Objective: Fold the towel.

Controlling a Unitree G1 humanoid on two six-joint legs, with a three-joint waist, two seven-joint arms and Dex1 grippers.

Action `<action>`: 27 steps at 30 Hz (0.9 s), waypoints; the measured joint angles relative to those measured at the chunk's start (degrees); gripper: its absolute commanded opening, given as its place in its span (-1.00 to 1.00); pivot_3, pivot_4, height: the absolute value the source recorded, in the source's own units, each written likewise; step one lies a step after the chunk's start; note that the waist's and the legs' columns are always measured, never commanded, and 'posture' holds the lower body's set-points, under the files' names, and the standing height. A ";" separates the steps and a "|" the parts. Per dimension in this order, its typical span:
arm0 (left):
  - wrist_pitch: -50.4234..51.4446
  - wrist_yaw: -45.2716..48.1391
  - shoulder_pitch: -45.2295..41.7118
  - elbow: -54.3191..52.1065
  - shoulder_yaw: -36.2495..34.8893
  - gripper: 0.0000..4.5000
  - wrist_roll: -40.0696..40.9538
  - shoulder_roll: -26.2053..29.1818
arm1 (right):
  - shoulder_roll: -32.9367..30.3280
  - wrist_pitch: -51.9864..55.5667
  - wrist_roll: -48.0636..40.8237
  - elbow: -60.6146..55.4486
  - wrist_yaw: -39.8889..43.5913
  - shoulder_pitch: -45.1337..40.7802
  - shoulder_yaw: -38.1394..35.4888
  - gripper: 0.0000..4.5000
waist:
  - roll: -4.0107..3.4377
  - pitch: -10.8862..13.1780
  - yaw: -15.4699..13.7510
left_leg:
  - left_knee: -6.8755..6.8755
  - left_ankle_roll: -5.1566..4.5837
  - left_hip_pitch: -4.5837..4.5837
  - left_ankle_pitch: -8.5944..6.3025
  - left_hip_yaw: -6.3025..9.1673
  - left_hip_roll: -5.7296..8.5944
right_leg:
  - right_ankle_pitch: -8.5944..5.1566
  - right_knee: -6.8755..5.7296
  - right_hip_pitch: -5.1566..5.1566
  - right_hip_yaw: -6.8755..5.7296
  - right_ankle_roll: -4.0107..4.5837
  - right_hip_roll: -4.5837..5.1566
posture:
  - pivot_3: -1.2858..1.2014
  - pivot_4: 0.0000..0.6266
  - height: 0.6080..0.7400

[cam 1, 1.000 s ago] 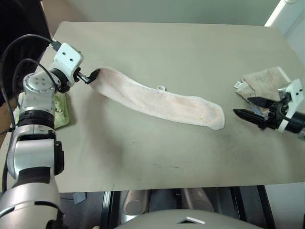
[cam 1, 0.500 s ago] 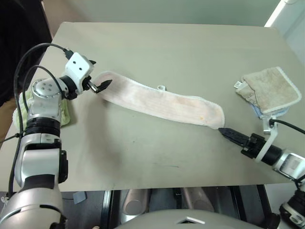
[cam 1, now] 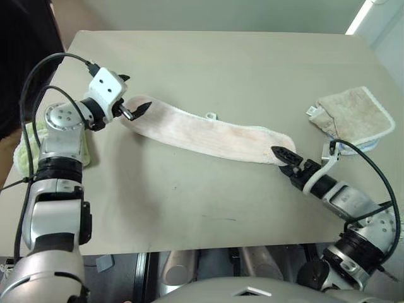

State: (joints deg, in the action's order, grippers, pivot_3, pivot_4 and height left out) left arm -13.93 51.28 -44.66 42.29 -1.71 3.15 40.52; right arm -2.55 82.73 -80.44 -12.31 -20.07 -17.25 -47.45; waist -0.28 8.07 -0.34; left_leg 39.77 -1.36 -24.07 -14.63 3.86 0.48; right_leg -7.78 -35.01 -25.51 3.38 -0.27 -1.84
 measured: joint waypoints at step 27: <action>24.59 8.30 19.88 -37.20 -3.04 1.00 16.35 1.21 | -26.14 -29.15 -21.77 4.94 -13.04 10.69 14.88 -0.92 | -0.02 0.01 -0.62 | -0.05 -0.16 -0.23 -0.61 0.03 -0.09 | -0.32 0.01 -0.15 -0.01 -0.23 0.07 | 0.03 -0.52 1.00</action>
State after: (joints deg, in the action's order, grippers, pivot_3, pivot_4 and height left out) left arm 10.66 59.58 -24.78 5.10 -4.75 19.51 41.72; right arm -28.68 53.58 -102.21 -7.37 -33.11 -6.56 -32.57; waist -0.30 8.08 -0.96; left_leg 39.71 -1.52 -24.30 -15.24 3.89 0.39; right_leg -8.10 -35.00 -25.66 3.37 -0.50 -1.77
